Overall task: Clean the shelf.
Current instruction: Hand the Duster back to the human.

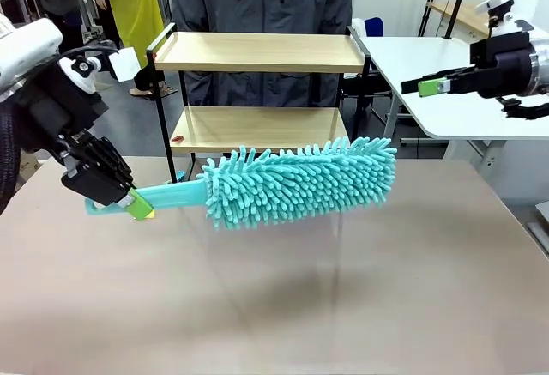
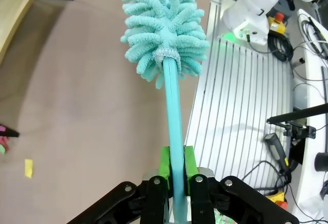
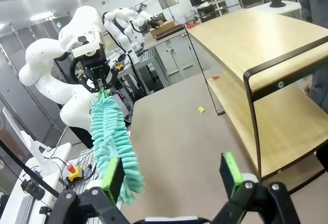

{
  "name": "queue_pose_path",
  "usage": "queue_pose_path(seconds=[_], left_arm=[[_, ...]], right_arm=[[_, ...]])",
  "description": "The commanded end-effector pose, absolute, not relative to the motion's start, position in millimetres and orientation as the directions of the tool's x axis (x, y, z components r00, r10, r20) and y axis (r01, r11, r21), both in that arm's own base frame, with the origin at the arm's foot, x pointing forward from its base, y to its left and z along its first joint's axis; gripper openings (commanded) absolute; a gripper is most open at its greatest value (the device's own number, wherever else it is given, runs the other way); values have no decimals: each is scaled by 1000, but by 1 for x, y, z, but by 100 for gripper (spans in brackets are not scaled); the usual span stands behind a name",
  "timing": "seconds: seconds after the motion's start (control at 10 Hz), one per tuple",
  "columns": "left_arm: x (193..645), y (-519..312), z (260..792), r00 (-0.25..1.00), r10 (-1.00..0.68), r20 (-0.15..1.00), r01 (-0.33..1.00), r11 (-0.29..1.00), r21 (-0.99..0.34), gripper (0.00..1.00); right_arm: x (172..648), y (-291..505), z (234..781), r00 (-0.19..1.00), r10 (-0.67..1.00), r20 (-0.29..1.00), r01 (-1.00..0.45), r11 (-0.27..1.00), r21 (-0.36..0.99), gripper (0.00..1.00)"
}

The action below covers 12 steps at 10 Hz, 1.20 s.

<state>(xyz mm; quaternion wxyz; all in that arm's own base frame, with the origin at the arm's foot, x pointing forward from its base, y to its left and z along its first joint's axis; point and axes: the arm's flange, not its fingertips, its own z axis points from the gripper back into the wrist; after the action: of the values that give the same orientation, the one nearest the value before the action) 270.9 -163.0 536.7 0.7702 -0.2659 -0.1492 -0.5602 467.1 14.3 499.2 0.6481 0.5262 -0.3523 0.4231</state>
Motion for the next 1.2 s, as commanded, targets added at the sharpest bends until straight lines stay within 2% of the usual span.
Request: queue_pose_path(seconds=[0.0, 0.2, 0.5, 0.7, 1.0, 1.1], left_arm=[[271, -163, 536, 327, -783, 529, 942, 227, -246, 13], [299, -175, 510, 277, -783, 557, 960, 207, -186, 13], [313, -165, 487, 217, -761, 612, 976, 189, -111, 13], [320, -161, 481, 192, -766, 613, 981, 158, -110, 13], [321, -162, 479, 158, -767, 621, 987, 136, -83, 13], [315, -162, 487, 160, -757, 633, 987, 122, -103, 13]], right_arm=[[467, 12, 499, 391, 170, 905, -920, 87, 381, 100], [453, 19, 472, 291, 134, 947, -957, 20, 291, 100], [427, 23, 425, 198, 111, 974, -980, 53, 193, 100], [418, 26, 393, 208, 97, 973, -977, 64, 203, 100], [411, 23, 382, 120, 81, 989, -989, 94, 112, 100], [413, 21, 380, 196, 118, 974, -980, 66, 189, 100]])
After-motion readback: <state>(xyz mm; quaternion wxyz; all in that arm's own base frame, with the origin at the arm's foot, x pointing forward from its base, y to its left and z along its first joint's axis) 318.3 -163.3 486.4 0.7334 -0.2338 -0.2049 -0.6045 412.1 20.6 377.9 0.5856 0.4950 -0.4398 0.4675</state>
